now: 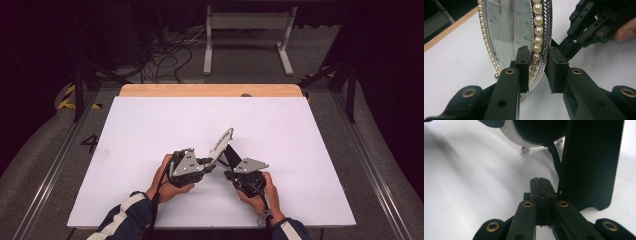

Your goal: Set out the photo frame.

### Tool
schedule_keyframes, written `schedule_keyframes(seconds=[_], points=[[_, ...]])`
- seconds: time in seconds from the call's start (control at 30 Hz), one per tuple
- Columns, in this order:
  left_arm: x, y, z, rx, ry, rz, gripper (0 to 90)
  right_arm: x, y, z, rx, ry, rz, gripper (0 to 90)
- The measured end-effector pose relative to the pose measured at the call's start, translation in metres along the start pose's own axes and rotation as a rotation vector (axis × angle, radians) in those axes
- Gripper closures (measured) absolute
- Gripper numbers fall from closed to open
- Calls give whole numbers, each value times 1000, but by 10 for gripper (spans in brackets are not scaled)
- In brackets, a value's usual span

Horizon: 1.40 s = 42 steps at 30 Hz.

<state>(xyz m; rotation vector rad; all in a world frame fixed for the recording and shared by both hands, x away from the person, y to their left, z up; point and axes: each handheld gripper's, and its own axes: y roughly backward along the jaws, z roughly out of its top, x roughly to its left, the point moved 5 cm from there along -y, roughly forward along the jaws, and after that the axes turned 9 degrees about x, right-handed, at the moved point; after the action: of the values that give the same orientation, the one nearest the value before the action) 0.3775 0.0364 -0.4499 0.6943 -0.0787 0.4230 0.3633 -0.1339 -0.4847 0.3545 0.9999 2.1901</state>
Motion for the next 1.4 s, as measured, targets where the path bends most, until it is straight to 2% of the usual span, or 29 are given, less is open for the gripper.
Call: schedule_keyframes(seconds=[0.13,0.2,0.27,0.47,0.63,0.77,0.87,1.0,1.1,1.13,1.17,1.2,1.23,1.3,1.33,1.4], points=[[-2,0,1,10,-13,3,743,-2,0,-1,4,0,3,900],[-2,-1,1,-2,-7,-16,741,-3,0,-2,6,8,0,900],[-2,-2,3,-9,1,-13,742,-5,1,-2,6,14,-7,900],[-5,-8,8,-16,1,-17,735,-16,3,-4,2,-8,-22,900],[-5,-11,11,-22,5,-21,730,-23,5,-5,-10,-2,-28,900],[-5,-8,9,-32,16,-45,729,-23,5,-5,-8,4,-35,900],[-3,-4,7,-24,15,-43,705,-25,6,-5,-11,3,-45,900],[3,9,-1,-24,32,-25,696,-30,7,-5,-15,-21,-45,900],[10,17,-12,-17,70,-6,671,-34,5,-4,-14,-33,-56,900],[11,19,-17,3,75,-3,660,-35,6,-4,-12,-34,-60,900],[11,19,-17,3,75,-3,630,-35,6,-4,-12,-34,-60,900],[12,21,-23,25,77,13,630,-35,5,-4,-11,-37,-60,900],[13,23,-28,30,87,19,588,-35,5,-4,-11,-41,-58,900],[16,28,-37,45,102,26,579,-35,5,-4,-11,-43,-60,898],[17,30,-41,49,111,34,562,-34,6,-4,-14,-47,-57,860],[20,35,-51,61,141,49,521,-29,8,-2,-33,-37,-40,841]])
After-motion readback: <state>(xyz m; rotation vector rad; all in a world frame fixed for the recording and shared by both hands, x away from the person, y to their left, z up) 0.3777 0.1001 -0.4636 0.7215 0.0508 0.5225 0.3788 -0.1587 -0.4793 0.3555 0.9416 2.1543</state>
